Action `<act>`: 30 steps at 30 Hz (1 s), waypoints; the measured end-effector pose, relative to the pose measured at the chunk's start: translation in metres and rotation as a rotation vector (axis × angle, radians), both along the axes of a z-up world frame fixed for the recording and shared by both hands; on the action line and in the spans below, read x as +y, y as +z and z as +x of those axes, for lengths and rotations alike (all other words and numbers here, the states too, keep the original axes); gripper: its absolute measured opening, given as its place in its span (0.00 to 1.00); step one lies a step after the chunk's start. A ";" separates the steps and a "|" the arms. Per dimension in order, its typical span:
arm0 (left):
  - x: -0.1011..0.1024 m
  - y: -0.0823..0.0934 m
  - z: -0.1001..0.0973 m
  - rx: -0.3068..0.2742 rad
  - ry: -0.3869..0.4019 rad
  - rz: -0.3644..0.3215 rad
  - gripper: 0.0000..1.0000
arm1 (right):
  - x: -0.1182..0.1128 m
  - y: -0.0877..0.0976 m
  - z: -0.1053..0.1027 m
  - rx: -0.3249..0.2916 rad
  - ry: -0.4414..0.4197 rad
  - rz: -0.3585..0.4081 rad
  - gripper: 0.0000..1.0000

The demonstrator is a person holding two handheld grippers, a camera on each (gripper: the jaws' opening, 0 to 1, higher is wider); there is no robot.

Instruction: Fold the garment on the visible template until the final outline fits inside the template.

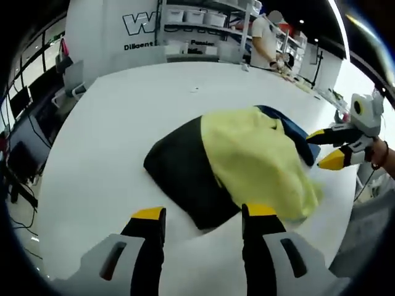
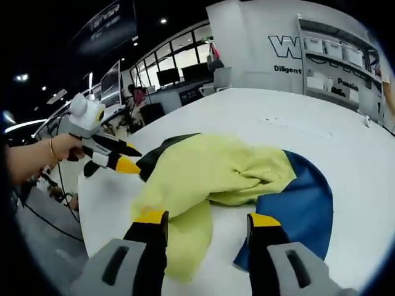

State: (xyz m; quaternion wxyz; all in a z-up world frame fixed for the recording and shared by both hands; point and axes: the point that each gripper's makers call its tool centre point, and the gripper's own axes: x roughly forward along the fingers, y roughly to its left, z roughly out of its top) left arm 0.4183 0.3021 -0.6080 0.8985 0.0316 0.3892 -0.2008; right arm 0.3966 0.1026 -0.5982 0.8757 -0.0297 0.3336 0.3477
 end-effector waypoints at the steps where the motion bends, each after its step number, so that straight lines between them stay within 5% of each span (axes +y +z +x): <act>1: 0.000 -0.001 -0.001 0.006 0.001 0.002 0.47 | 0.001 -0.001 -0.001 0.004 0.002 0.000 0.46; 14: 0.000 -0.016 0.000 0.054 0.032 -0.020 0.32 | 0.011 -0.034 0.000 0.059 -0.013 -0.051 0.24; 24: 0.003 -0.027 0.000 0.082 0.028 -0.002 0.10 | 0.005 -0.042 0.000 0.069 -0.033 -0.086 0.02; 30: 0.005 -0.026 0.004 0.088 0.054 -0.013 0.01 | 0.002 -0.040 -0.004 0.083 -0.032 -0.083 0.00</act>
